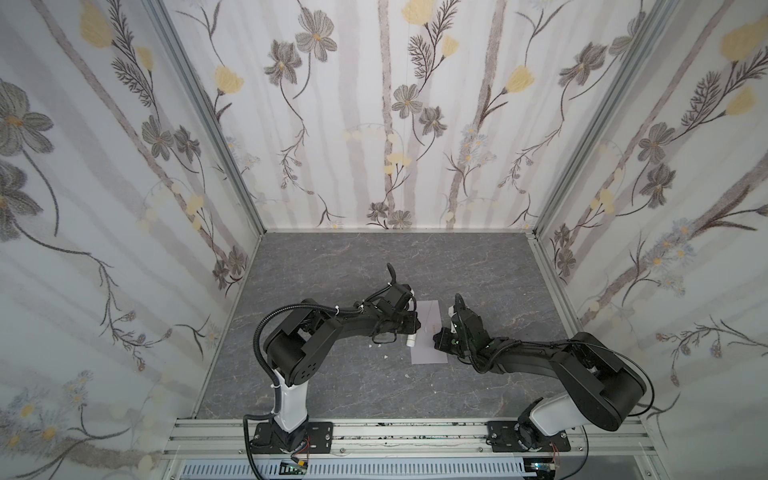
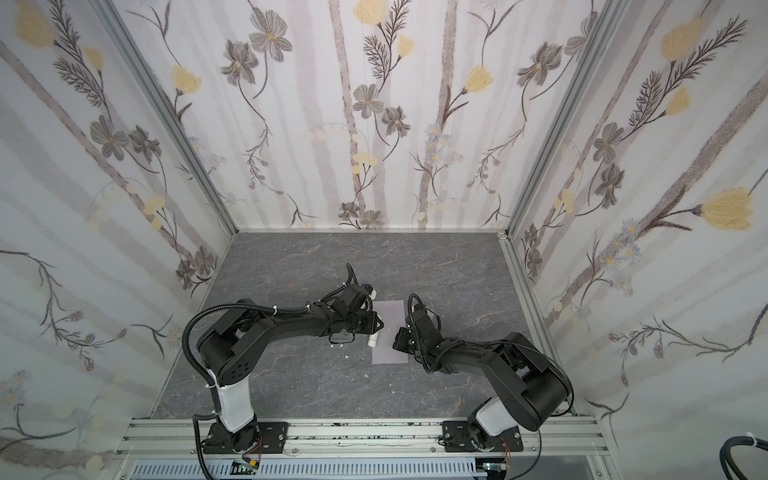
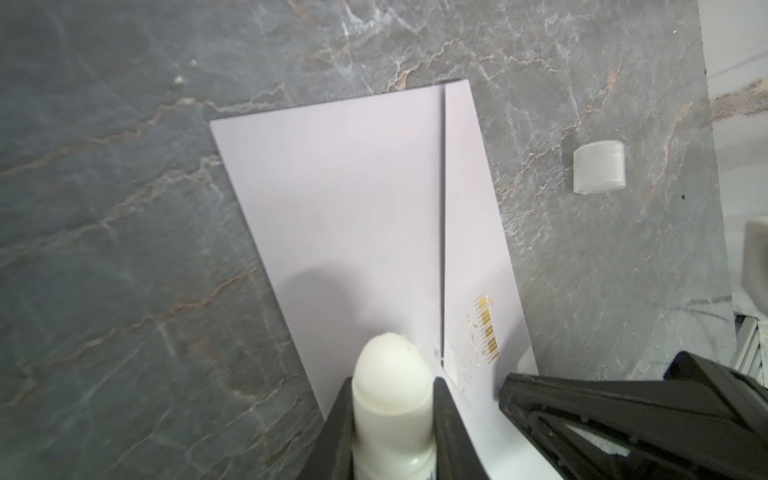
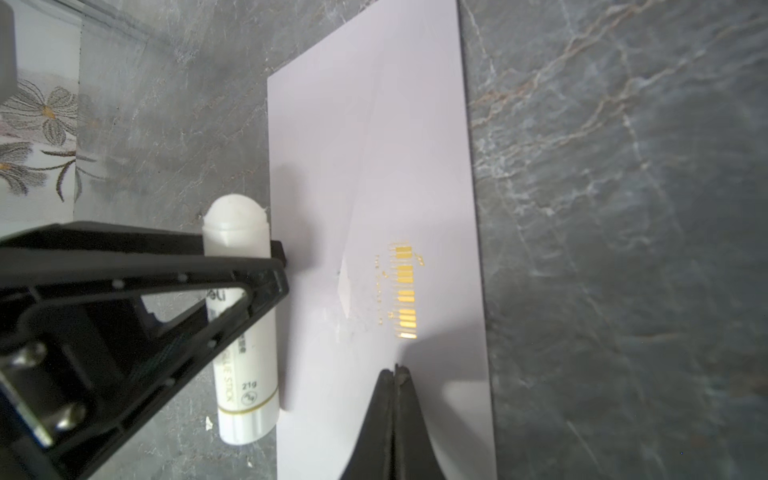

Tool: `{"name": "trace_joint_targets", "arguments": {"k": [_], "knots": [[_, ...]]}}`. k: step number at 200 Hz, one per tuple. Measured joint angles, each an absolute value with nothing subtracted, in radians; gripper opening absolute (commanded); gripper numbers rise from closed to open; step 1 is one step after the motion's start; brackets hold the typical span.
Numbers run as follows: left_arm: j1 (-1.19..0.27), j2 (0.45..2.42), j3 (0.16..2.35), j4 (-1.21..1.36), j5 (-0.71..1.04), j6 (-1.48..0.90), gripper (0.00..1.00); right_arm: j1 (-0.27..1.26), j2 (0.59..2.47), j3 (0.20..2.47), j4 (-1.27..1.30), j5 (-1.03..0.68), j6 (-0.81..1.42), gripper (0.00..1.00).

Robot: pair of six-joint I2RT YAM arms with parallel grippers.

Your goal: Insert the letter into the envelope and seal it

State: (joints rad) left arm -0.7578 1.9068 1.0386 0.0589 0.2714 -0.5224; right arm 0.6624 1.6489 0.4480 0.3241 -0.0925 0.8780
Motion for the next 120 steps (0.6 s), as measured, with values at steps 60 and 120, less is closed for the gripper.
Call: {"name": "trace_joint_targets", "arguments": {"k": [60, 120], "knots": [[-0.772, 1.920, 1.037, 0.097, 0.255, -0.500, 0.00, 0.675, 1.718, 0.498, 0.351, -0.083, 0.901, 0.00], [-0.782, 1.921, 1.024, 0.120, 0.239, -0.498, 0.00, 0.678, 1.802, 0.547, 0.415, -0.098, 0.910, 0.00]]}}
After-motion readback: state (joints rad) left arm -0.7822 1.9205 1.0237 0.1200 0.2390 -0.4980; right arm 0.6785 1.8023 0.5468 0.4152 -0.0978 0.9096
